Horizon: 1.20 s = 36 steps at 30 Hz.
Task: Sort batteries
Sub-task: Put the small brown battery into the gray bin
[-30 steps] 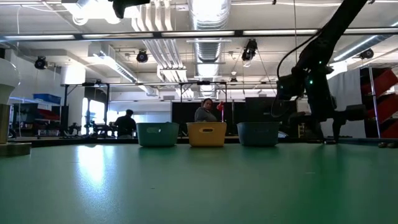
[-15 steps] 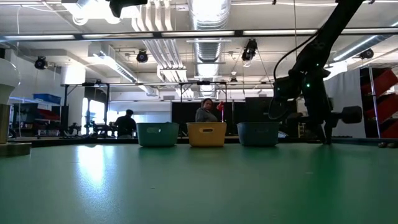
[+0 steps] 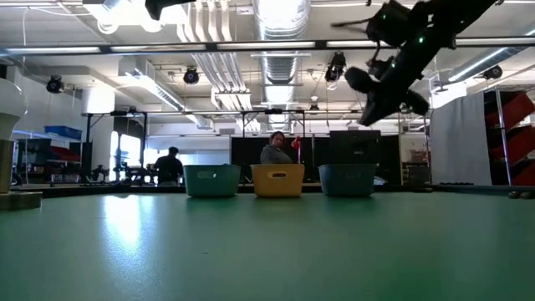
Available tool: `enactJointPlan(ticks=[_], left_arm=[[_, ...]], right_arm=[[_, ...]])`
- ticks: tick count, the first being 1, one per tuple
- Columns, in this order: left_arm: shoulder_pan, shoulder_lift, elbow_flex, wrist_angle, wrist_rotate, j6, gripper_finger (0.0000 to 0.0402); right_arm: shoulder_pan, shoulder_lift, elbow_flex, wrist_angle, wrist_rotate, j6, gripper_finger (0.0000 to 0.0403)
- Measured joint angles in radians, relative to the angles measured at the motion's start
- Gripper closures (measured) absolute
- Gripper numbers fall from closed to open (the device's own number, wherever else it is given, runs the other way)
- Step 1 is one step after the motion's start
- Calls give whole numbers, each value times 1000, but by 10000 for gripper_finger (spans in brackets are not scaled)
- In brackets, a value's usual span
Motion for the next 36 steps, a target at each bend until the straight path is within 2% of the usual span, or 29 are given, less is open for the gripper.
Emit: enactJointPlan(ticks=[2, 4, 8, 11, 18, 22, 28, 36], left_arm=[[0, 2, 0, 9, 0, -4, 284], [0, 3, 0, 14, 0, -7, 284], [0, 3, 0, 15, 0, -23, 284], [0, 3, 0, 16, 0, -34, 284], [0, 3, 0, 33, 0, -57, 284], [0, 2, 0, 34, 0, -63, 284], [0, 1, 0, 36, 0, -72, 284], [0, 0, 0, 47, 0, -72, 284]], right_arm=[[12, -11, 6, 1, -149, -110, 379], [9, 6, 26, -62, -218, -127, 379], [-2, 111, 67, -209, -253, -174, 380], [-15, 221, 107, -200, -337, -192, 380], [-70, 477, 265, -186, -424, -237, 380], [-84, 579, 327, -232, -432, -239, 380], [-87, 668, 393, -240, -418, -238, 380], [-86, 709, 418, -236, -412, -241, 363]])
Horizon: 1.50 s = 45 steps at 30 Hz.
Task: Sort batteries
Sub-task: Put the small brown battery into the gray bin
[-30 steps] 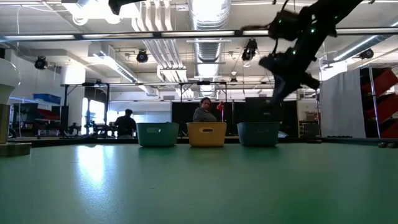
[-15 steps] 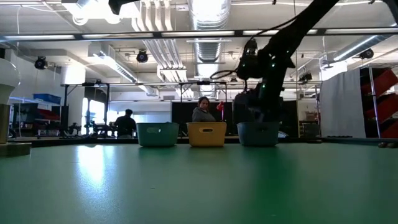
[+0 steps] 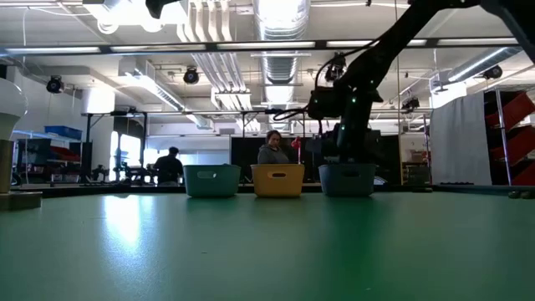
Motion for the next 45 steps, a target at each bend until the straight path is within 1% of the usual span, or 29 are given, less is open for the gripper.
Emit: enactJointPlan(ticks=[3, 6, 10, 13, 15, 19, 20, 22, 26, 28, 31, 37, 41, 45], left_arm=[[0, 0, 0, 0, 0, 0, 284], [0, 0, 0, -1, 0, 0, 284], [0, 1, 0, -1, -7, 3, 284], [0, 2, 0, -3, -52, 19, 284], [0, 2, 0, -2, -76, 26, 284], [0, 2, 0, -2, -78, 26, 284], [0, 2, 0, -2, -77, 26, 284], [0, 2, 0, -2, -77, 26, 284], [0, 2, 0, -2, -77, 26, 284], [0, 2, 0, -2, -77, 18, 284], [0, 0, 0, -8, -77, 3, 284], [0, -4, 0, -35, -76, 0, 284], [0, -4, 0, -35, -76, 0, 284], [0, -4, 0, -35, -76, 5, 284]], right_arm=[[0, 0, 0, -5, 2, 2, 352], [0, -29, -4, -30, 7, 20, 334], [-17, -120, -5, -46, 16, 57, 293], [-53, -193, -4, -57, 29, 106, 259], [-80, -242, -4, -58, 65, 153, 241], [-159, -304, -9, -75, 210, 267, 225], [-188, -304, -12, -89, 221, 292, 224], [-249, -287, -20, -95, 200, 334, 225], [-330, -197, -24, -83, 81, 381, 235], [-340, -141, -21, -86, 55, 389, 238], [-343, -77, -10, -79, 44, 409, 240], [-342, 4, 17, -79, 22, 425, 247], [-346, 21, 27, -85, 30, 426, 268], [-358, 25, 27, -92, 26, 405, 302]])
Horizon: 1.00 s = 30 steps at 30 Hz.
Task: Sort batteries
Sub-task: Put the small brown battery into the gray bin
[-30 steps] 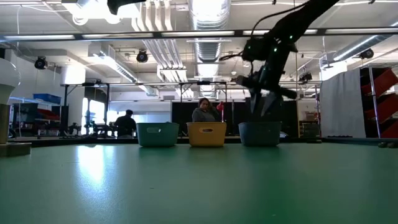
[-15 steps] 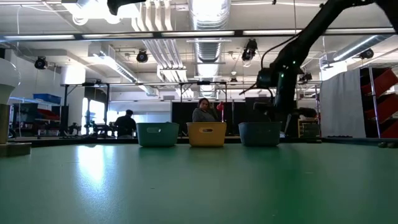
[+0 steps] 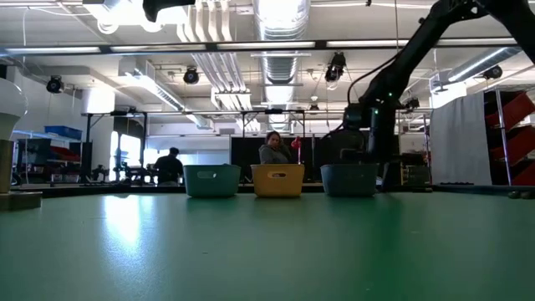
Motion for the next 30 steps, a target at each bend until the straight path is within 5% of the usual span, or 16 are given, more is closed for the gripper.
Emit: enactJointPlan(ticks=[8, 16, 23, 30], left_arm=[[0, 0, 0, 0, 0, 6, 284], [0, -13, 0, -7, 0, 7, 284], [0, -11, 0, -5, -1, 14, 284], [0, 6, 0, 8, -2, 26, 284]], right_arm=[[-7, 1, -1, -2, 0, -52, 381], [27, -148, 59, -63, 23, -167, 377], [198, -324, 73, -69, 14, -370, 377], [352, -262, 72, -137, 12, -353, 381]])
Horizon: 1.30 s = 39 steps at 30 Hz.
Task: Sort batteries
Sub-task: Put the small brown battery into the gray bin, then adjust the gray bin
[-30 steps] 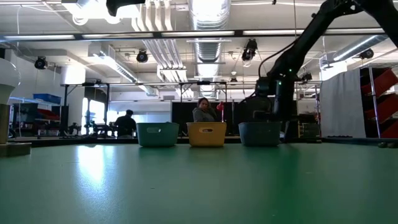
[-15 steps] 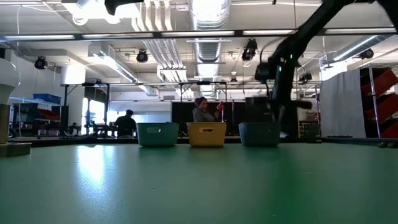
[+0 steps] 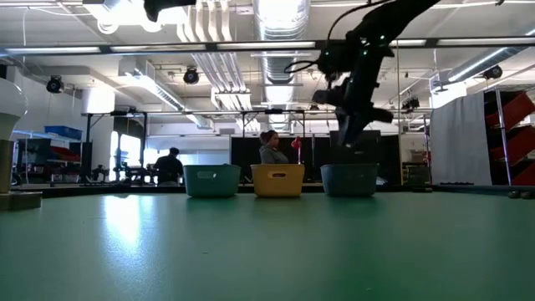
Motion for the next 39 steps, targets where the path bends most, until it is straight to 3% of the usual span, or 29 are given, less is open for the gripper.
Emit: enactJointPlan(ticks=[7, 13, 19, 26, 34, 39], left_arm=[[0, 5, 0, 6, 0, -1, 284], [0, -16, 0, 3, 0, -12, 284], [0, -32, 0, -7, 0, -15, 284], [0, -33, 0, -7, 0, -19, 284], [0, -33, 0, -8, 1, -5, 284], [0, -29, 0, -9, 1, 4, 284]], right_arm=[[65, 185, 0, -12, 3, 62, 380], [68, 240, 0, -20, 3, 84, 372], [69, 238, 0, -37, -2, 84, 307], [126, 220, 0, -84, -81, 131, 242], [277, 152, 0, -249, -120, 280, 226], [355, 79, 0, -292, -276, 389, 230]])
